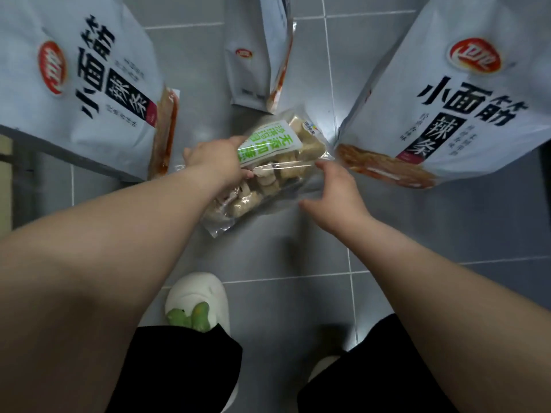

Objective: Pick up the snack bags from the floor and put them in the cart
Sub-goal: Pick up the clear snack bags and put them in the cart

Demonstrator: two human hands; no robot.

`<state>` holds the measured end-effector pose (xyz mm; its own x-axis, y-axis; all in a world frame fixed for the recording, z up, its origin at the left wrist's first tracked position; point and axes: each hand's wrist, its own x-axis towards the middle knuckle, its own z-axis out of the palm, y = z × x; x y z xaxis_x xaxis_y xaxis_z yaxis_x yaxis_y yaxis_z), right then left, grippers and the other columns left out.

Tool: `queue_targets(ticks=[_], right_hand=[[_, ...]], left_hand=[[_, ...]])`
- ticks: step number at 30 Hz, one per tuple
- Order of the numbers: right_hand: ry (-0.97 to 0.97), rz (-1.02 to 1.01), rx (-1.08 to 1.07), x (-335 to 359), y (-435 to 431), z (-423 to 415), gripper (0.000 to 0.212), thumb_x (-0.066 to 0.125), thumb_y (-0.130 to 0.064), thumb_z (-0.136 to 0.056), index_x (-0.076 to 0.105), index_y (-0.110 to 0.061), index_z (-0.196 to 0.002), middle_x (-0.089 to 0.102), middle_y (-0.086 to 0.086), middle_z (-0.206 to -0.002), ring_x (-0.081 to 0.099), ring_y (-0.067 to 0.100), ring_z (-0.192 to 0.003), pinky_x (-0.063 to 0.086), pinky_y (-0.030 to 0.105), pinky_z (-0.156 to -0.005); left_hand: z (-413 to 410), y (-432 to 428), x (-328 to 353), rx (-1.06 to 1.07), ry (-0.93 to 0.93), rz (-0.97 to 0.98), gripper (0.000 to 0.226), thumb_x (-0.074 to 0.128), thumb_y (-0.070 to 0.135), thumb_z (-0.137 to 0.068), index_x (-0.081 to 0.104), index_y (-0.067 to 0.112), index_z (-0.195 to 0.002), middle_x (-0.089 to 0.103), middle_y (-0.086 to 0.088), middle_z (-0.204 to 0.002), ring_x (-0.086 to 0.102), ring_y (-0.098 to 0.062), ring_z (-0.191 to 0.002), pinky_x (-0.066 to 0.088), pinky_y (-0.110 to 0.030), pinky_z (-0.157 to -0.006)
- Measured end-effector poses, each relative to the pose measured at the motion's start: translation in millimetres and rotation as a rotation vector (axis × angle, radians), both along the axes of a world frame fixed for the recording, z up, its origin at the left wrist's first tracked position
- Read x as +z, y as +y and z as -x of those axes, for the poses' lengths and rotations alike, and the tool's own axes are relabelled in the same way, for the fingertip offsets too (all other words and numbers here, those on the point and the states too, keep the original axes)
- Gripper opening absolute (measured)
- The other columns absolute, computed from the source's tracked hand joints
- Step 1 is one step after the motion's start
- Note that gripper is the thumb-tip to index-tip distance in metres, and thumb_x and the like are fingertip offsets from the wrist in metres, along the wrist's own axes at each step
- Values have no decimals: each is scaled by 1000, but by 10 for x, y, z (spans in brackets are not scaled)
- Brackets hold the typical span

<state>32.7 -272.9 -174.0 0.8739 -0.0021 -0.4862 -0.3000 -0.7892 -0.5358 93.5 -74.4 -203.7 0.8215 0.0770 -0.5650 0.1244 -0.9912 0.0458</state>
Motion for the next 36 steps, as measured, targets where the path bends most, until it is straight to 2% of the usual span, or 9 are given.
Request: queue_targets(ticks=[4,7,13,18,20,25,27,30,36], right_hand=[[-24,167,325,221,42,-42,120,83,-28,-64,0,-29,-151,-5,6,-161,-3,28,-147,4,39,-119],[-81,320,503,446,50,-72,133,84,-42,-57,-10,-31,-150,-13,10,-160,-13,31,-146,-6,47,-119],[-431,417,627,1101,93,-304,83,69,-31,-75,27,-32,-147,34,9,-151,26,33,-140,8,49,-116],[-595,421,563,1462,150,-497,49,65,-19,-78,56,-31,-125,64,3,-119,52,32,-113,27,43,-98],[-566,409,492,1727,147,-534,43,63,-21,-81,58,-32,-122,66,1,-116,52,31,-109,28,41,-94],[-350,448,368,2699,-13,-374,38,60,-30,-83,57,-30,-121,65,5,-113,51,30,-110,35,38,-88],[-246,407,317,3194,-96,-235,39,64,-35,-82,58,-22,-118,65,10,-108,53,32,-107,39,35,-77],[-63,288,193,3989,-249,-48,38,65,-34,-84,57,-14,-116,64,13,-108,58,32,-103,35,28,-60],[43,312,91,5562,-711,409,63,72,-51,-74,52,-29,-129,63,-1,-122,58,23,-113,49,32,-89]], left_hand=[[38,7,485,-18,94,175,68,75,48,-72,49,35,-132,63,0,-125,55,-29,-116,41,-33,-96],[122,30,919,19,139,301,62,78,40,-72,56,24,-128,66,-4,-120,59,-26,-109,42,-26,-88],[246,227,1617,173,163,440,47,76,47,-71,62,28,-112,67,0,-107,61,-16,-91,45,-24,-85],[267,377,2045,325,144,610,85,77,61,-58,48,36,-135,54,1,-128,53,-18,-115,40,-29,-102],[247,364,2308,372,156,655,102,75,69,-50,43,33,-139,49,-5,-138,51,-21,-122,37,-34,-108],[229,228,3282,274,34,549,95,67,72,-62,40,28,-142,42,-2,-147,41,-21,-134,32,-32,-109],[262,141,3816,168,11,470,104,62,81,-50,41,33,-139,44,2,-147,40,-20,-135,32,-34,-110],[340,-28,4644,26,-4,447,93,71,69,-60,40,33,-140,41,4,-148,36,-20,-138,27,-32,-111],[668,-356,6104,-253,-39,345,101,89,41,-53,40,34,-141,40,0,-148,35,-21,-137,28,-27,-109]])
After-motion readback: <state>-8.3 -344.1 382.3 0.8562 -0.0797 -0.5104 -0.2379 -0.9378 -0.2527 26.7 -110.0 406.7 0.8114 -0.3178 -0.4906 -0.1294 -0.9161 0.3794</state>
